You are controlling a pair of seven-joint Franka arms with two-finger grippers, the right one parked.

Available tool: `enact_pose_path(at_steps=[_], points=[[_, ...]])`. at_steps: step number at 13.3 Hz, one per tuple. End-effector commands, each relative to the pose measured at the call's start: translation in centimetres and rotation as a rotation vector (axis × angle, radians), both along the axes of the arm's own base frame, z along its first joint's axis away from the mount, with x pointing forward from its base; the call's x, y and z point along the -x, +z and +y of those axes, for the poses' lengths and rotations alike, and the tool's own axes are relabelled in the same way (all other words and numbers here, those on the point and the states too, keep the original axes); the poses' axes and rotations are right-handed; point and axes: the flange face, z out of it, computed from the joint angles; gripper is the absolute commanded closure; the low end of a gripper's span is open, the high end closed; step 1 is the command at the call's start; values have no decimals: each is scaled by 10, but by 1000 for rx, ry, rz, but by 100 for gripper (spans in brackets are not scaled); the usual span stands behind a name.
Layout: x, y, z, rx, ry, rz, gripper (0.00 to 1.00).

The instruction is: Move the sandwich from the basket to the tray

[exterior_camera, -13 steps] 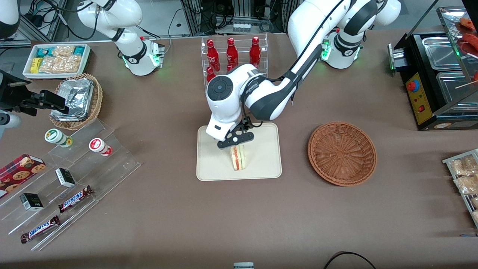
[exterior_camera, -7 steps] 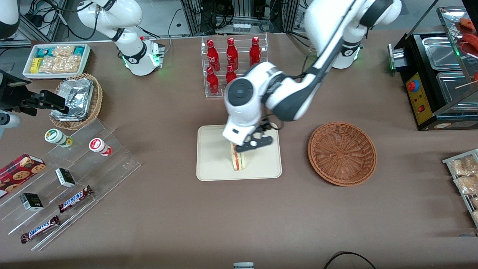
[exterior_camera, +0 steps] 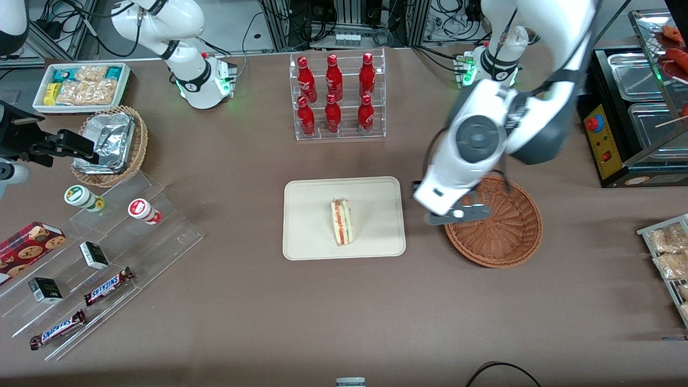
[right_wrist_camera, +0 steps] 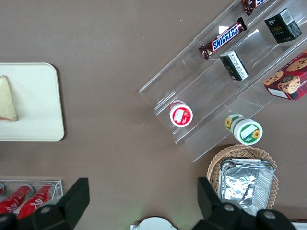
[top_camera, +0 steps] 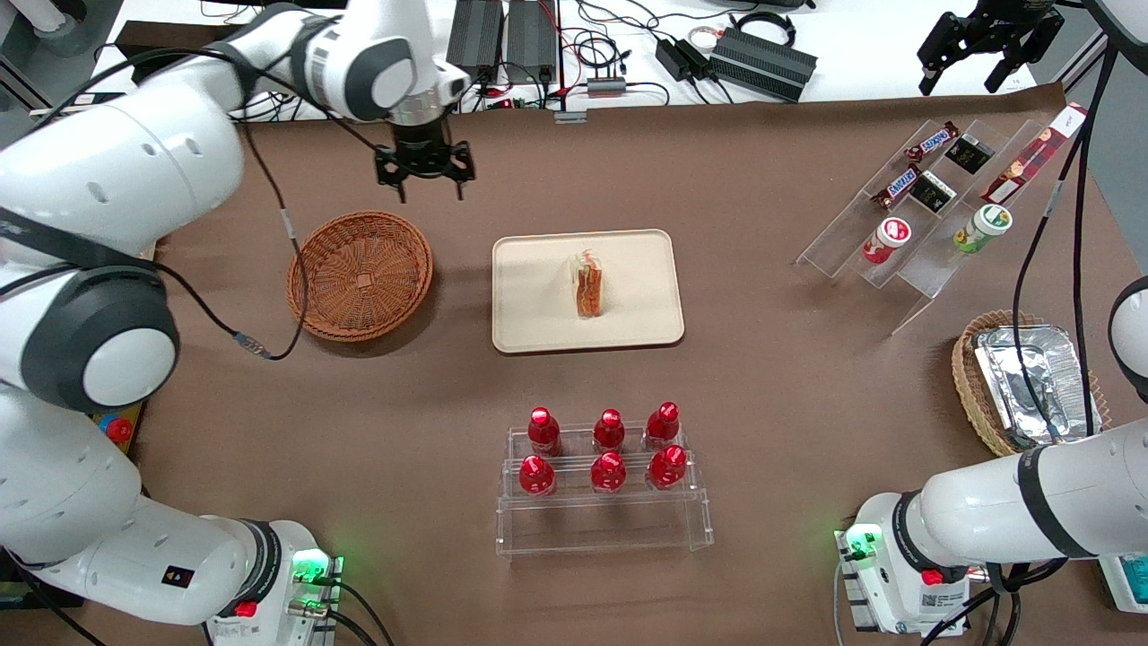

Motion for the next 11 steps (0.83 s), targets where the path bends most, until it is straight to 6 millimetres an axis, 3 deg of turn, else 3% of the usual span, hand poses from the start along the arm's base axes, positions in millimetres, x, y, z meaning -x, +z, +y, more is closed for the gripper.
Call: enact_pose_path(at_steps=[1,4,8,11], points=[[6,15,58,25,-48,7,0],[11,32,138,42,-148,9,0],[24,66,187,37,-143,33,0],[31,100,193,13,-139,13,0]])
